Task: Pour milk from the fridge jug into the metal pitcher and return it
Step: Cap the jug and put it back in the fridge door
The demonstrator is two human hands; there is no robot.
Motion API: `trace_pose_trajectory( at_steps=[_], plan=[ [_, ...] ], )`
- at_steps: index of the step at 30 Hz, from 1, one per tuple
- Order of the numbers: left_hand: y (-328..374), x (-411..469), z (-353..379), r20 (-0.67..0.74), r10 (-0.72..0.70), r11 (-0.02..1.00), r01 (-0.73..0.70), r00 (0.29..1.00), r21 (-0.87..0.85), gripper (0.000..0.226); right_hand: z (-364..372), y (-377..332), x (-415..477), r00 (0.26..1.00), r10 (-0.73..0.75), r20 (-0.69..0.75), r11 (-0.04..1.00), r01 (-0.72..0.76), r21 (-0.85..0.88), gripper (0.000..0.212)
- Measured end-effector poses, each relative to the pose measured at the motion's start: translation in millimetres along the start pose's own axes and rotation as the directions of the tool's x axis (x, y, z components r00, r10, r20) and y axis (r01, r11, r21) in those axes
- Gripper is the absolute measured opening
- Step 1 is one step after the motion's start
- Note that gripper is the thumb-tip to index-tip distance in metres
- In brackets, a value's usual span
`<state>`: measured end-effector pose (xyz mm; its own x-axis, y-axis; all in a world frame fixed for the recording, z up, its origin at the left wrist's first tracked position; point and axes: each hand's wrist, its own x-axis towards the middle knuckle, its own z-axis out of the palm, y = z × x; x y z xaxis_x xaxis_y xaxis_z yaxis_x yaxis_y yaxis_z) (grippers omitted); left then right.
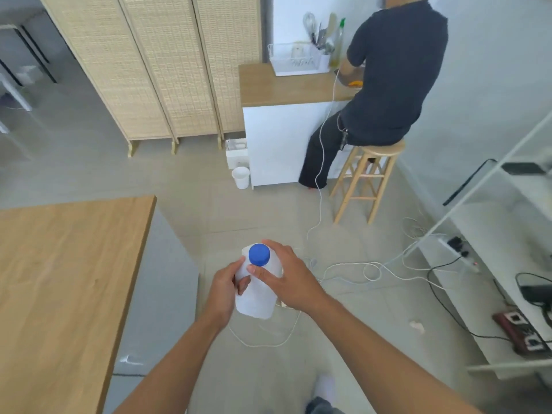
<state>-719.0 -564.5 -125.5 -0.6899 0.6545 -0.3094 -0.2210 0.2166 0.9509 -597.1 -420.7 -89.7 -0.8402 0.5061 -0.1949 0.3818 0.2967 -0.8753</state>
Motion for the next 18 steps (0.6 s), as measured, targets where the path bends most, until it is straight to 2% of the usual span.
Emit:
trace_pose_trajectory(
  at_steps=[6, 11, 18],
  plan=[
    [1.9, 9.4, 71.4, 0.156, -0.012, 0.998, 0.002, 0.988, 0.067, 0.054, -50.2, 34.2, -39.9, 0.982, 0.080, -0.172, 0.997, -0.074, 0.038, 0.075],
    [11.8, 12.5, 145.6, 0.263, -0.028, 0.994, 0.000, 0.964, 0.106, 0.057, -105.2, 64.9, -74.4, 0.939, 0.143, -0.313, 0.988, -0.115, 0.106, 0.075],
    [16.3, 2.3, 258.6, 0.378, -0.046, 0.992, -0.004, 0.925, 0.128, 0.061, -187.5, 111.9, -127.9, 0.885, 0.195, -0.422, 0.979, -0.152, 0.135, 0.076]
  ],
)
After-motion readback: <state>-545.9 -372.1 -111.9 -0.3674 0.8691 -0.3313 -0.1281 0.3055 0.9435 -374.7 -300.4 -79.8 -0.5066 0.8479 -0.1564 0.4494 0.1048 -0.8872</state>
